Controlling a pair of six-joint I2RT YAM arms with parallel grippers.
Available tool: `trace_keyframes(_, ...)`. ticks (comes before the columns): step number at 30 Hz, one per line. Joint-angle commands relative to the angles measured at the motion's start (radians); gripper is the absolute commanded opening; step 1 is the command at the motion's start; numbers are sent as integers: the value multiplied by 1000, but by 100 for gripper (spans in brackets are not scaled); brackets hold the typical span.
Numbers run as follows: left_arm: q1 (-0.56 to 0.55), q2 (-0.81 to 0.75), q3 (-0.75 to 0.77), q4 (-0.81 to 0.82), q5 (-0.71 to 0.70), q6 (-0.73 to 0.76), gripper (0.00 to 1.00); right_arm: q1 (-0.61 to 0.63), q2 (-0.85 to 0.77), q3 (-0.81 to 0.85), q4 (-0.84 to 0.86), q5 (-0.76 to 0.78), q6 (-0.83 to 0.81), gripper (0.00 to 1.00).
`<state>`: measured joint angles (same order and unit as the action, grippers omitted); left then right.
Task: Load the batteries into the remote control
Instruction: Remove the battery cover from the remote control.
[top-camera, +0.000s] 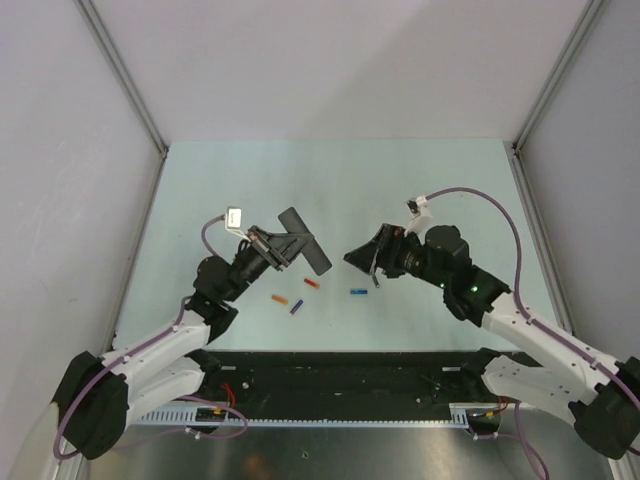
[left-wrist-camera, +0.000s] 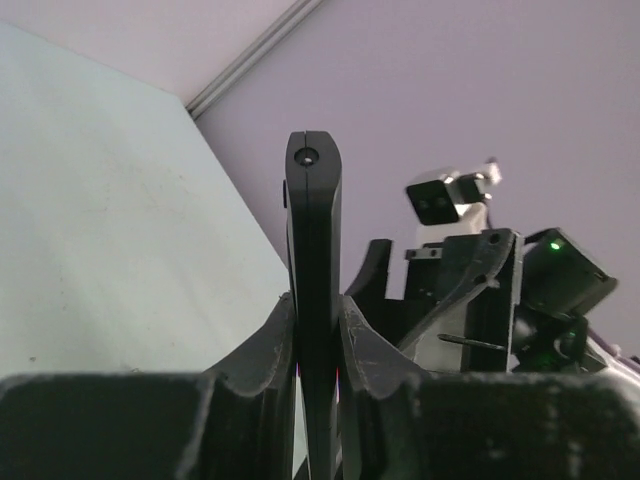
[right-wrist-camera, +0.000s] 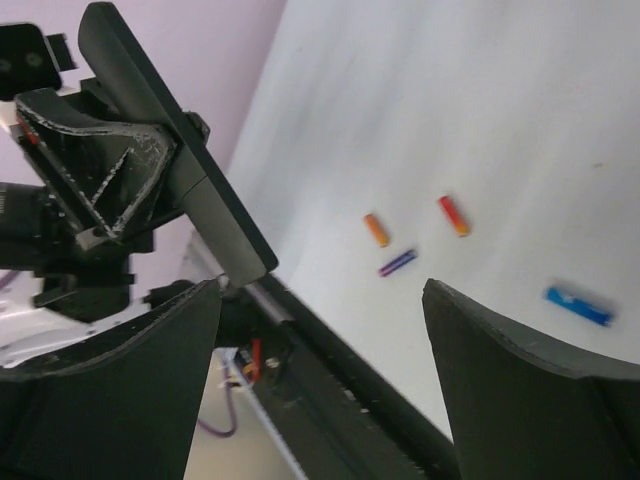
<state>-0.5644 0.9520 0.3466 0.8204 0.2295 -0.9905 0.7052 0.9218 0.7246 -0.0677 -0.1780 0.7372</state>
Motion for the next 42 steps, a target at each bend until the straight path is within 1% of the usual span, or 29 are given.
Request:
trace_keyframes(1,-37,-48,-14,117,-80,33,0,19,52,2,245,-169,146,87)
trace_keyframes(5,-104,-47,-9,117,-153,87,0,34,120,-14,360,-182,218,88)
trace_keyframes(7,-121,-45,-8,117,-186,102,0,40,155,-19,419,-187,241,89)
trace_keyframes(10,-143,-45,-8,115,-208,116,0,53,196,-17,466,-184,255,87)
trace_keyframes(13,-163,-47,-6,105,-228,130,0,54,230,-17,496,-178,272,83)
trace_keyframes(14,-167,-48,-6,99,-228,138,0,57,235,-17,502,-175,275,82)
trace_keyframes(15,-170,-50,-6,88,-267,144,0,59,239,-17,505,-172,278,81)
trace_keyframes(18,-181,-61,-5,56,-301,164,0,62,249,-17,508,-161,280,78)
trace_keyframes(26,-200,-67,12,31,-317,194,0,57,281,-17,529,-166,298,69)
trace_keyframes(30,-204,-73,12,26,-325,197,0,63,304,-17,540,-172,304,68)
trace_keyframes(32,-206,-73,14,23,-328,199,0,66,305,-17,539,-172,306,65)
trace_keyframes(40,-207,-90,11,20,-341,205,0,65,318,-17,533,-175,312,65)
trace_keyframes(42,-207,-91,9,20,-349,205,0,65,321,-17,531,-178,314,66)
